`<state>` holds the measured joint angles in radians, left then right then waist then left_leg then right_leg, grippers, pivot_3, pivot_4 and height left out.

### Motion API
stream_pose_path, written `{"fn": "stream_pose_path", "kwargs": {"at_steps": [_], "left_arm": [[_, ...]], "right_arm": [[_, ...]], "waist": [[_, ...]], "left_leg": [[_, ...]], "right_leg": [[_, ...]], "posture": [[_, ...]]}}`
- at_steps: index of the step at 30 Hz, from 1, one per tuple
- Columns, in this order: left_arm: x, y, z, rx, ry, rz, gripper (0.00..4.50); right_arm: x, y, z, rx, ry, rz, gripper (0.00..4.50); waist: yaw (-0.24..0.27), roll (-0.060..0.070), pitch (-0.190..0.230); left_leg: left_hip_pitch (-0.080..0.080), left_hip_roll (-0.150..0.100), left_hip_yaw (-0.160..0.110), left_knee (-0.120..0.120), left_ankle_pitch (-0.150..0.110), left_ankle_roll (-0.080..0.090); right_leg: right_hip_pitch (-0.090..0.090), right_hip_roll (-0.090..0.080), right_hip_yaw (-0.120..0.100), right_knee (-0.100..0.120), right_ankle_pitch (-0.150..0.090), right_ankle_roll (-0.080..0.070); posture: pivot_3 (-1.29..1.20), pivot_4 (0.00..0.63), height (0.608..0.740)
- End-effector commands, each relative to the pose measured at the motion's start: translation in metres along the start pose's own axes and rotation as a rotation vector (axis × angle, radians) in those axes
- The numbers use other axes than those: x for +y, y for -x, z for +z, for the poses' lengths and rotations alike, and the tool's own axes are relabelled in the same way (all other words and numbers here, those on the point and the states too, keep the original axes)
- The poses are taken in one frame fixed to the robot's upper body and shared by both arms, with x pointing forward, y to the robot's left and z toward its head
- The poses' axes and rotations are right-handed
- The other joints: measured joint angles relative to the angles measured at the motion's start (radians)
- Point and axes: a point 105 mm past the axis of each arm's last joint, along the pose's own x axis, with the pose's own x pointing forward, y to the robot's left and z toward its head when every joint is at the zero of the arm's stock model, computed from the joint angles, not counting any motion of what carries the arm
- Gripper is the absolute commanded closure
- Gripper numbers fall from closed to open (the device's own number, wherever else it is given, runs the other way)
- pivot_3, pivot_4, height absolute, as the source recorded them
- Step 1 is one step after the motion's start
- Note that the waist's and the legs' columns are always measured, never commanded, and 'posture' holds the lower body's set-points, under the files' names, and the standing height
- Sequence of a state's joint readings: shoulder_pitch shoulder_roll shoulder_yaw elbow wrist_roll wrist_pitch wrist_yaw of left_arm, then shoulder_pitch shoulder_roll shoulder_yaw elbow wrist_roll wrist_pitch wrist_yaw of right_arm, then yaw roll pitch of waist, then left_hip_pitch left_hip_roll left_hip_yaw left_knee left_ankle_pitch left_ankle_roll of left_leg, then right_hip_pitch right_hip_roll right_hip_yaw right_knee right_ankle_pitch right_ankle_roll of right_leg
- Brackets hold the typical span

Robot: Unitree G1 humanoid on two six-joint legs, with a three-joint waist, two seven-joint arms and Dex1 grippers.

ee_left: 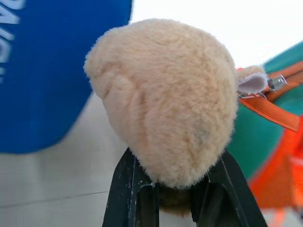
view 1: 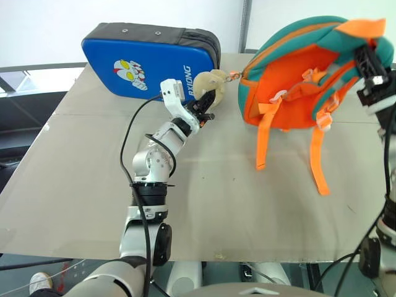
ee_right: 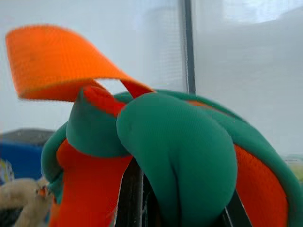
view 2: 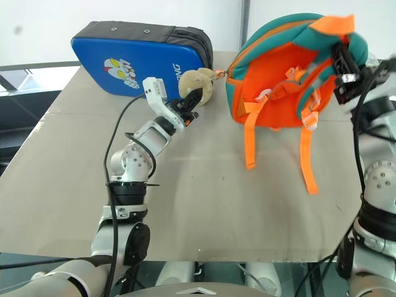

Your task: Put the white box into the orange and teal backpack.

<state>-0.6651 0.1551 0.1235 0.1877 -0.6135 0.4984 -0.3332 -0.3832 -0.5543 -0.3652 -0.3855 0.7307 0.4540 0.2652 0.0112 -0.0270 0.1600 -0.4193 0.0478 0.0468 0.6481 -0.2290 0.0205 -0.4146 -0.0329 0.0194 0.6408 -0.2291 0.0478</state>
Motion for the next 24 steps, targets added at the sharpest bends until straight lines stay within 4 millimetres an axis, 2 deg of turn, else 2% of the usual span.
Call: {"fn": "stream_pose_path", "kwargs": {"at_steps": [1, 3, 6, 9, 10, 11, 12, 13, 15, 16, 17, 18, 24], "left_arm": [[0.011, 0.009, -0.030, 0.093, -0.054, 0.035, 4.31], [0.016, 0.014, -0.042, 0.134, -0.108, 0.038, 4.31], [0.022, 0.019, -0.048, 0.145, -0.104, 0.065, 4.31], [0.022, 0.022, -0.043, 0.115, -0.098, 0.059, 4.31], [0.023, 0.024, -0.040, 0.103, -0.102, 0.055, 3.31], [0.023, 0.026, -0.038, 0.097, -0.105, 0.052, 3.05], [0.024, 0.028, -0.035, 0.087, -0.101, 0.049, 2.53], [0.024, 0.030, -0.033, 0.081, -0.098, 0.046, 2.31], [0.021, 0.041, -0.031, 0.095, -0.102, 0.008, 1.11], [0.019, 0.048, -0.030, 0.105, -0.097, -0.018, 0.85], [0.017, 0.055, -0.029, 0.117, -0.099, -0.038, 0.35], [0.015, 0.061, -0.030, 0.131, -0.109, -0.056, 0.08], [0.013, 0.114, -0.031, 0.212, -0.270, -0.146, 0.08]], "right_arm": [[0.015, 0.011, -0.020, 0.084, 0.112, 0.071, 4.50], [0.018, 0.014, -0.034, 0.144, 0.139, 0.082, 4.50], [0.023, 0.016, -0.048, 0.208, 0.150, 0.124, 4.50], [0.018, 0.013, -0.047, 0.206, 0.178, 0.111, 3.41], [0.020, 0.011, -0.046, 0.209, 0.180, 0.132, 2.93], [0.023, 0.011, -0.044, 0.211, 0.182, 0.159, 2.48], [0.026, 0.011, -0.042, 0.214, 0.187, 0.186, 1.95], [0.028, 0.012, -0.041, 0.215, 0.190, 0.203, 1.61], [0.032, 0.022, -0.042, 0.275, 0.164, 0.279, 0.43], [0.031, 0.030, -0.043, 0.313, 0.161, 0.307, 0.12], [0.030, 0.038, -0.044, 0.347, 0.153, 0.330, 0.00], [0.029, 0.045, -0.045, 0.377, 0.142, 0.346, 0.00], [0.008, 0.086, -0.051, 0.531, 0.183, 0.351, 0.00]], "waist": [[0.001, 0.000, 0.000], [0.000, 0.001, 0.000], [0.000, 0.000, 0.000], [-0.001, 0.000, 0.000], [-0.001, 0.000, 0.000], [-0.003, 0.000, 0.000], [-0.004, 0.000, 0.000], [-0.007, 0.000, 0.000], [-0.009, 0.000, 0.000], [-0.010, 0.000, 0.000], [-0.010, 0.000, 0.000], [-0.008, 0.000, 0.000], [-0.005, 0.000, 0.000]], "left_leg": [[-0.001, -0.001, 0.001, 0.000, 0.000, 0.000], [-0.006, -0.002, 0.001, 0.002, 0.000, 0.000], [-0.010, -0.002, 0.000, 0.007, 0.000, 0.000], [-0.007, -0.002, -0.001, 0.007, 0.000, 0.001], [-0.004, -0.002, -0.001, 0.007, 0.000, 0.001], [-0.002, -0.002, 0.000, 0.007, 0.000, 0.000], [0.000, -0.002, 0.000, 0.006, 0.000, 0.000], [0.001, -0.002, 0.000, 0.005, 0.000, 0.000], [0.001, -0.002, 0.000, 0.005, 0.000, 0.000], [0.001, -0.002, 0.000, 0.004, 0.000, 0.000], [0.001, -0.002, 0.000, 0.004, 0.000, 0.000], [0.001, -0.002, -0.001, 0.004, 0.000, 0.000], [0.002, -0.002, 0.000, 0.003, 0.000, 0.000]], "right_leg": [[-0.001, -0.001, 0.001, 0.000, 0.000, 0.001], [-0.006, -0.002, 0.001, 0.001, 0.000, 0.001], [-0.008, -0.002, 0.001, 0.002, 0.000, 0.002], [-0.006, -0.002, 0.001, 0.003, 0.001, 0.001], [-0.003, -0.001, 0.001, 0.003, 0.001, 0.001], [-0.001, -0.001, 0.001, 0.004, 0.001, 0.001], [0.000, -0.001, 0.001, 0.004, 0.001, 0.001], [0.001, -0.001, 0.002, 0.004, 0.001, 0.001], [0.001, -0.001, 0.002, 0.004, 0.001, 0.001], [0.001, -0.001, 0.002, 0.004, 0.001, 0.001], [0.001, -0.001, 0.002, 0.004, 0.001, 0.001], [0.001, -0.001, 0.002, 0.003, 0.000, 0.001], [0.002, -0.002, 0.002, 0.002, 0.000, 0.001]], "posture": [[0.00, 0.150, 0.740], [0.00, 0.150, 0.740], [0.00, 0.150, 0.740], [0.00, 0.150, 0.740], [0.00, 0.150, 0.740], [0.00, 0.150, 0.740], [0.00, 0.150, 0.740], [0.00, 0.150, 0.740], [0.00, 0.150, 0.740], [0.00, 0.150, 0.740], [0.00, 0.150, 0.740], [0.00, 0.150, 0.740], [0.00, 0.150, 0.740]]}}
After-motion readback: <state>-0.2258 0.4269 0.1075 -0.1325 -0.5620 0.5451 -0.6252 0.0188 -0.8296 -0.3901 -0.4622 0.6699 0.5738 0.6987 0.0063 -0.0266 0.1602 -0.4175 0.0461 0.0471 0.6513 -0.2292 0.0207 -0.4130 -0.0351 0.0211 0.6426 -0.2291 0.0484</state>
